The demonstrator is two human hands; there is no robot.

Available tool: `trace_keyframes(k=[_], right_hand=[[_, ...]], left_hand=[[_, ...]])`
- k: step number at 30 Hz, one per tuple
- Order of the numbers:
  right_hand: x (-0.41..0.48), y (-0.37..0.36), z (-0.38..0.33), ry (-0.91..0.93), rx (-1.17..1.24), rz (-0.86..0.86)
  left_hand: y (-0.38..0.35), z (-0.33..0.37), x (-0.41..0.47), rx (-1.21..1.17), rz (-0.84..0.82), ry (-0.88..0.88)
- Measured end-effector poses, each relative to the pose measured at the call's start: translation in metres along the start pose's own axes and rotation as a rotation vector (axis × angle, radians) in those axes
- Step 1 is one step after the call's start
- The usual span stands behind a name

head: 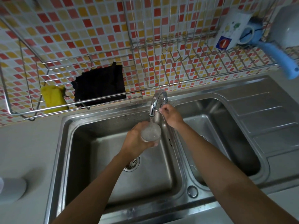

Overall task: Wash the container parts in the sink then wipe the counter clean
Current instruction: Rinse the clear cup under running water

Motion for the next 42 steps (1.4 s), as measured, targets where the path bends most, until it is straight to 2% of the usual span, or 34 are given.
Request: trace_keyframes(k=[5,14,23,26,30,35,38,42], right_hand=[[0.002,0.008,0.012,-0.087,0.161,0.103],[-0.018,0.012,0.003,-0.017,0.06,0.157],[-0.127,0.017,0.022,-0.145,0.037,0.305],[-0.177,-0.011,0.03,-0.147,0.053,0.266],[-0.237,-0.059,0.037,-0.164,-0.083,0.081],[-0.286,-0.112,0.025,-0.061,-0.26,-0.13],[-0.304,-0.125,0.015,0.06,-0.457,-0.17],[-0.301,-0.13,0.017,0.073,-0.635,-0.178]], left_hand=[[-0.002,-0.002,-0.001,-0.041,0.015,-0.023],[0.0,0.012,0.0,-0.086,0.061,-0.056],[0.012,0.001,-0.026,-0.121,0.117,-0.071],[0.023,-0.016,-0.044,-0.121,0.153,-0.079],[0.039,-0.045,-0.069,-0.04,0.118,-0.114],[0.059,-0.089,-0.099,0.008,0.059,-0.052],[0.072,-0.109,-0.111,0.055,0.052,-0.049],[0.083,-0.136,-0.12,0.132,0.004,-0.038]])
Point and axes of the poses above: each hand's wrist, its own x-axis towards the middle knuckle, its own y-axis out of the back of the hand, z = x × y, the point moved 4 cm from there along x, towards the middle knuckle, and after that the axes turned 11 degrees about z, right-handed, at the moved point
